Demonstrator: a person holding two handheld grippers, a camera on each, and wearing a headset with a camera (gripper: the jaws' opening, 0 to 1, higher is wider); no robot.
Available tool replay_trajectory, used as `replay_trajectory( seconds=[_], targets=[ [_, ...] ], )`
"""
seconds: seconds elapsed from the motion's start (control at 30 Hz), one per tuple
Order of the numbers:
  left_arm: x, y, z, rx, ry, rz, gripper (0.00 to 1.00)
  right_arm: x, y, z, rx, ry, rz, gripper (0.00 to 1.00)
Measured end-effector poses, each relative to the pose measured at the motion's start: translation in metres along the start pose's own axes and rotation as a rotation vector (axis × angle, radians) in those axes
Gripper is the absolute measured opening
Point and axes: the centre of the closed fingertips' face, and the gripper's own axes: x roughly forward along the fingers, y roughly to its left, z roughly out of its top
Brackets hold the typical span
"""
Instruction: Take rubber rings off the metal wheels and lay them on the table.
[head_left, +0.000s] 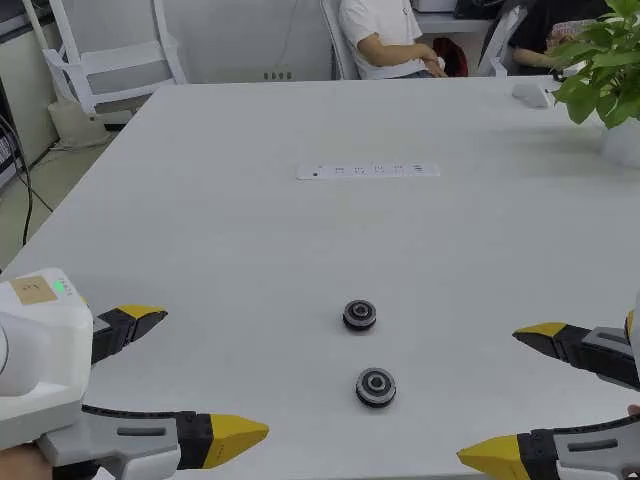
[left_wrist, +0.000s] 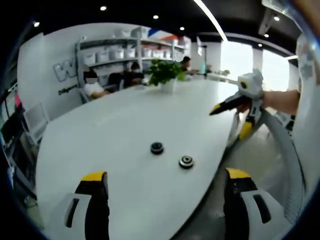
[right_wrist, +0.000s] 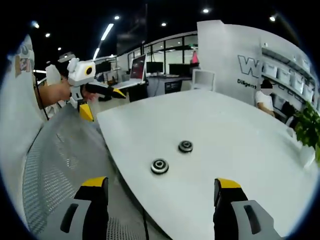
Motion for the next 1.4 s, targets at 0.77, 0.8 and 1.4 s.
replay_trajectory(
  seconds=[0.77, 0.8, 1.4],
  targets=[
    [-0.0047, -0.0002, 0.0009, -0.001, -0.006, 0.014, 0.97, -0.0002, -0.0008, 0.0025, -0.019, 0.007, 0.005, 0.87],
    [-0.0046, -0.0003, 0.0009, 0.0, -0.005, 0.014, 0.97, -0.0003, -0.0008, 0.0024, -0.02, 0.007, 0.004, 0.87],
    [-0.0097, 0.0016, 0.0008, -0.003, -0.014, 0.028, 0.96, -0.002, -0.0003, 0.0035, -0.019, -0.003, -0.002, 0.87]
  ],
)
